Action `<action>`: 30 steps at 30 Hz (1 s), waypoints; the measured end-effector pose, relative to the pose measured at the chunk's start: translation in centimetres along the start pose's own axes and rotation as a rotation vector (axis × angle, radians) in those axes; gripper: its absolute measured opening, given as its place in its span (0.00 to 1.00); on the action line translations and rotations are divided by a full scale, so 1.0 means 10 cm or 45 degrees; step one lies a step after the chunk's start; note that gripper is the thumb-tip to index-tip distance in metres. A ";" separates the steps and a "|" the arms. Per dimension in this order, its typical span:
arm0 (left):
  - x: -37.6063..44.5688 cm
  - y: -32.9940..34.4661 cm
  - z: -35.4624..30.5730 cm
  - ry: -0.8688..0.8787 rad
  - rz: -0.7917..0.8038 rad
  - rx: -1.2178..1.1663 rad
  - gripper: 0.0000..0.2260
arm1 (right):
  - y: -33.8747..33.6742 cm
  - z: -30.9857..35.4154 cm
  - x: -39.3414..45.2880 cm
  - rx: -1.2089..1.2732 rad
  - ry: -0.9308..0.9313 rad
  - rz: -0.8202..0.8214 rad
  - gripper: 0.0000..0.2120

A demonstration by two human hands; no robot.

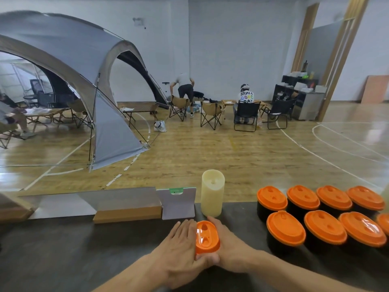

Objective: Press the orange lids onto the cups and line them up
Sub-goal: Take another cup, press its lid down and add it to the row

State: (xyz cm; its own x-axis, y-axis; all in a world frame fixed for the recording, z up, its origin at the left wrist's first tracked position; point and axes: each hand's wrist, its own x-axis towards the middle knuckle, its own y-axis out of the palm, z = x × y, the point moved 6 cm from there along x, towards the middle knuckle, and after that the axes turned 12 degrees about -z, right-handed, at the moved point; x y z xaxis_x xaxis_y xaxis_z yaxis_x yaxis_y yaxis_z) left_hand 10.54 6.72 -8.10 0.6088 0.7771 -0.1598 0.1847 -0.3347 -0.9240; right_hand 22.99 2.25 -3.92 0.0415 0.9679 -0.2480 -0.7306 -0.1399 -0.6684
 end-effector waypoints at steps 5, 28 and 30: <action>0.03 -0.03 0.04 -0.028 -0.003 -0.042 0.51 | -0.10 -0.06 -0.06 -0.334 -0.019 0.037 0.56; -0.07 -0.07 0.19 -0.261 -0.542 -1.133 0.15 | -0.26 -0.08 -0.03 -0.988 -0.307 0.035 0.53; -0.01 -0.19 0.22 -0.237 -0.522 -1.082 0.12 | -0.26 -0.07 -0.02 -0.988 -0.310 0.041 0.53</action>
State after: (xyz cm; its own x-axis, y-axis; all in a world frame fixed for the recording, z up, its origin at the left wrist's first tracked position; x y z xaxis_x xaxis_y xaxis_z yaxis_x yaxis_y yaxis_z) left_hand 8.47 8.42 -7.10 0.2537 0.9673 -0.0001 0.8981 -0.2356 -0.3714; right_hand 25.38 2.23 -2.64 -0.1863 0.9667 -0.1757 -0.0445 -0.1870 -0.9814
